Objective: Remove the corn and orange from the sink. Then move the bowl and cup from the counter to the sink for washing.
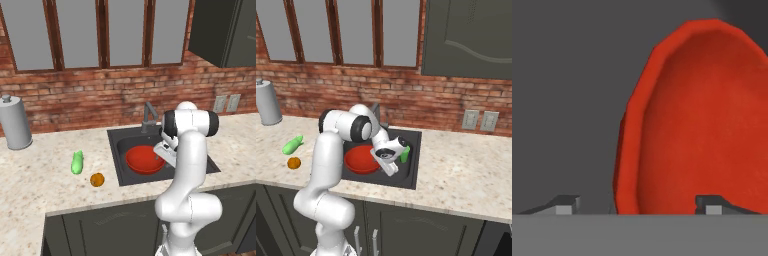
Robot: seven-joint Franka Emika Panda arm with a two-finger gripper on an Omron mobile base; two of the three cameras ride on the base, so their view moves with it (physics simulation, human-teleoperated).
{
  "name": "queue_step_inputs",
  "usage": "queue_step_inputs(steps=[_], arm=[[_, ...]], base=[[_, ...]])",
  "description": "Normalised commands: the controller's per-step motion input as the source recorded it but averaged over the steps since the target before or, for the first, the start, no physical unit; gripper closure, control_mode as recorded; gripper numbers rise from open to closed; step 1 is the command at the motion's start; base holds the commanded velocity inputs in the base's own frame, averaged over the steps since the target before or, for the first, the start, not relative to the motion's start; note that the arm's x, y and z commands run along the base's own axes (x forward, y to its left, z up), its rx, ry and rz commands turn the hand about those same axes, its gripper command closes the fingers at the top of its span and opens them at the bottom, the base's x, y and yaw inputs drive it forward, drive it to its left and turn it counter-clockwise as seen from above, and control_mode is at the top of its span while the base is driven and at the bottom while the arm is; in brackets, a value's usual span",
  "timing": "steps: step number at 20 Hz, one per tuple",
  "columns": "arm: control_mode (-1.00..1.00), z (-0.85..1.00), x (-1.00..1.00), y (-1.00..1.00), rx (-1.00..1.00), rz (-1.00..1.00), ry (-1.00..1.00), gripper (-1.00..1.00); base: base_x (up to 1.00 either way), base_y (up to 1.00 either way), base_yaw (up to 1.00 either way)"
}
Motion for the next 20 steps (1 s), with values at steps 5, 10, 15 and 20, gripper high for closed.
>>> queue_step_inputs(steps=[5, 10, 15, 20], arm=[[-1.0, 0.08, -0.03, 0.0, 0.0, 0.04, -0.02, -1.0], [-1.0, 0.17, -0.06, 0.0, 0.0, 0.04, -0.04, -1.0], [-1.0, 0.22, -0.07, 0.0, 0.0, 0.01, -0.02, -1.0], [-1.0, 0.15, -0.07, -0.01, 0.0, 0.0, 0.0, -1.0]], base=[[0.0, 0.0, 0.0], [0.0, 0.0, 0.0], [0.0, 0.0, 0.0], [0.0, 0.0, 0.0]])
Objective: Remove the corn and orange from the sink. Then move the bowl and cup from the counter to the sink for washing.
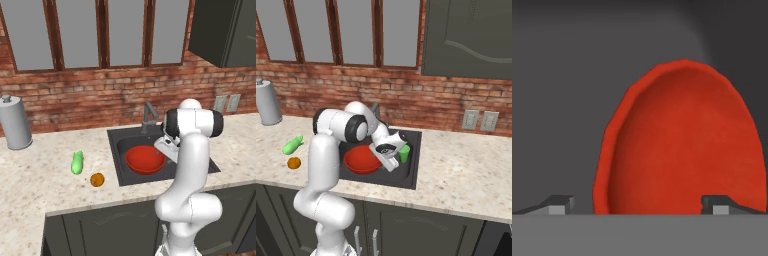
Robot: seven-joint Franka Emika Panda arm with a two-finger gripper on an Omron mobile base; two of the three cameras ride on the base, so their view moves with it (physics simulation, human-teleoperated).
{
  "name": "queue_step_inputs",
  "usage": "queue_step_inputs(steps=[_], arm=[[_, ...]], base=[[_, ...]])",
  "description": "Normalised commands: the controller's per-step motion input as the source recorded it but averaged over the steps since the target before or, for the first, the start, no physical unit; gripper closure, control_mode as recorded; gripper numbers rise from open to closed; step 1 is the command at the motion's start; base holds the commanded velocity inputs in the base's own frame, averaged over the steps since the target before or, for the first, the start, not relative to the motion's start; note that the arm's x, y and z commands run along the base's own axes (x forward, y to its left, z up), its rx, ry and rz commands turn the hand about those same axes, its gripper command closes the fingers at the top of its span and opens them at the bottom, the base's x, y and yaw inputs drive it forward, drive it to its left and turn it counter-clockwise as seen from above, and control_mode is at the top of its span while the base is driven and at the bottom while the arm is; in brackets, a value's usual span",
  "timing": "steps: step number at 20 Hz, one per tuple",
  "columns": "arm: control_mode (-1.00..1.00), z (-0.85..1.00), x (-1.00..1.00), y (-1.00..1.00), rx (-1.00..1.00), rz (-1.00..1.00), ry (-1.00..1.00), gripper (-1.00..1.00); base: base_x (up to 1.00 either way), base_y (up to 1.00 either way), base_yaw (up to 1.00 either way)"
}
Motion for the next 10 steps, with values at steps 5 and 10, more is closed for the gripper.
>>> queue_step_inputs(steps=[5, 10], arm=[[-1.0, 0.19, -0.13, -0.03, 0.0, 0.0, 0.0, -1.0], [-1.0, 0.28, -0.09, -0.07, 0.0, 0.0, 0.0, -1.0]], base=[[0.0, 0.0, 0.0], [0.0, 0.0, 0.0]])
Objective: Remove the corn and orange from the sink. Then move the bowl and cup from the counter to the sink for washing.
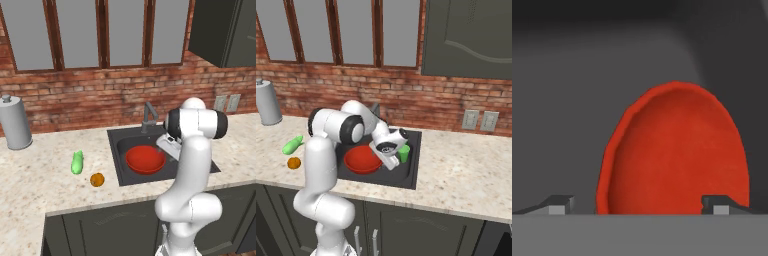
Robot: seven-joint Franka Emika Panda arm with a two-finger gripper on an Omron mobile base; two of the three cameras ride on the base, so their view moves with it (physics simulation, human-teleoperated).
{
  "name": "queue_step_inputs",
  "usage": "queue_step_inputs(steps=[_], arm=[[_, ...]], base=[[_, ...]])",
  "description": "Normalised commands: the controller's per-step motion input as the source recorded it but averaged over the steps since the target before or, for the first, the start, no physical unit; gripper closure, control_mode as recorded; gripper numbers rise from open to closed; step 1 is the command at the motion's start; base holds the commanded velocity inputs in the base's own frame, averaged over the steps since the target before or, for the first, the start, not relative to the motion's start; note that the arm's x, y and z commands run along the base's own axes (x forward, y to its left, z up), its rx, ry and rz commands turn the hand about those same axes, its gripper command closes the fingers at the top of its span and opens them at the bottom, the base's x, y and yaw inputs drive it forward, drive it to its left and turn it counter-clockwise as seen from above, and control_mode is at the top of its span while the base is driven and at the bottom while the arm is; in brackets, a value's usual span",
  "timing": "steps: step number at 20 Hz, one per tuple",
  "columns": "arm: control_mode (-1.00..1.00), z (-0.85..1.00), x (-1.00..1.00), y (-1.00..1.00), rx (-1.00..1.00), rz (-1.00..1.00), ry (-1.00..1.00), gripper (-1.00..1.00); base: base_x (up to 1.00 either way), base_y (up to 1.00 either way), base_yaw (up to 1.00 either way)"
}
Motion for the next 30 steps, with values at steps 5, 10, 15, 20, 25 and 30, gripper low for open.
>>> queue_step_inputs(steps=[5, 10, 15, 20, 25, 30], arm=[[-1.0, 0.26, -0.05, -0.06, 0.0, 0.0, 0.02, -1.0], [-1.0, 0.23, -0.08, -0.1, 0.0, 0.0, 0.05, -1.0], [-1.0, 0.27, -0.12, -0.11, 0.0, 0.0, 0.06, -1.0], [-1.0, 0.26, -0.15, -0.12, 0.0, -0.01, 0.14, -1.0], [-1.0, 0.25, -0.25, -0.13, 0.0, -0.04, 0.09, -1.0], [-1.0, 0.27, -0.28, -0.06, 0.0, -0.06, 0.03, -1.0]], base=[[0.0, 0.0, 0.0], [0.0, 0.0, 0.0], [0.0, 0.0, 0.0], [0.0, 0.0, 0.0], [0.0, 0.0, 0.0], [0.0, 0.0, 0.0]])
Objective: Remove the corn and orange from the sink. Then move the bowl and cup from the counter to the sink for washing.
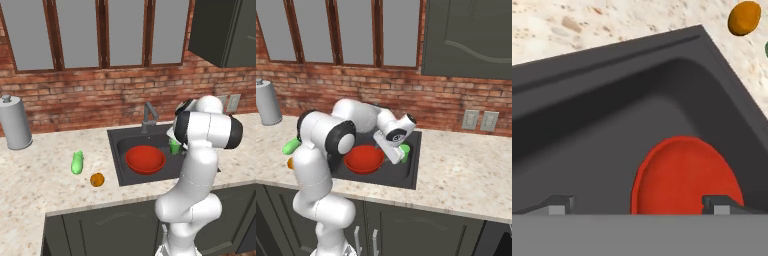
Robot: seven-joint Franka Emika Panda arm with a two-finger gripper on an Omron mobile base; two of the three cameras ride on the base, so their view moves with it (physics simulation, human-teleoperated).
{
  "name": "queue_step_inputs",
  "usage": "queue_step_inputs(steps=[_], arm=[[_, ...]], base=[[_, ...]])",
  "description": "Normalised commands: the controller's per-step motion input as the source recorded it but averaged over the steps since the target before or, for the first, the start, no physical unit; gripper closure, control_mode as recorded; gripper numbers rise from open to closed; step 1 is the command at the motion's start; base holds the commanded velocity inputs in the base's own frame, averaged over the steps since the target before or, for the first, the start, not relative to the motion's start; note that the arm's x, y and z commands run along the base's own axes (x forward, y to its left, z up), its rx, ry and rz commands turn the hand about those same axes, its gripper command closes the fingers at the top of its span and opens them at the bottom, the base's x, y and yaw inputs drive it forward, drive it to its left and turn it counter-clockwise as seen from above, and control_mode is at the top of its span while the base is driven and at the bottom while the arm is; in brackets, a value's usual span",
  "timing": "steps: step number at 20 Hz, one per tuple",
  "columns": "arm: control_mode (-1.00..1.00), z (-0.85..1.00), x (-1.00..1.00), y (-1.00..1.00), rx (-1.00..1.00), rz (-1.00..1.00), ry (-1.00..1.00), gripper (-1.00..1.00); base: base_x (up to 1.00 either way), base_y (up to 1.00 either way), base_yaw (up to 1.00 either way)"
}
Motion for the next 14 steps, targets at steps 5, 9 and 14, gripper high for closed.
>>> queue_step_inputs(steps=[5, 9, 14], arm=[[-1.0, 0.29, -0.27, 0.0, 0.0, -0.09, 0.0, -1.0], [-1.0, 0.33, -0.24, 0.0, 0.0, -0.1, 0.0, -1.0], [-1.0, 0.31, -0.29, 0.0, 0.0, -0.13, 0.0, -1.0]], base=[[0.0, 0.0, 0.0], [0.0, 0.0, 0.0], [0.0, 0.0, 0.0]])
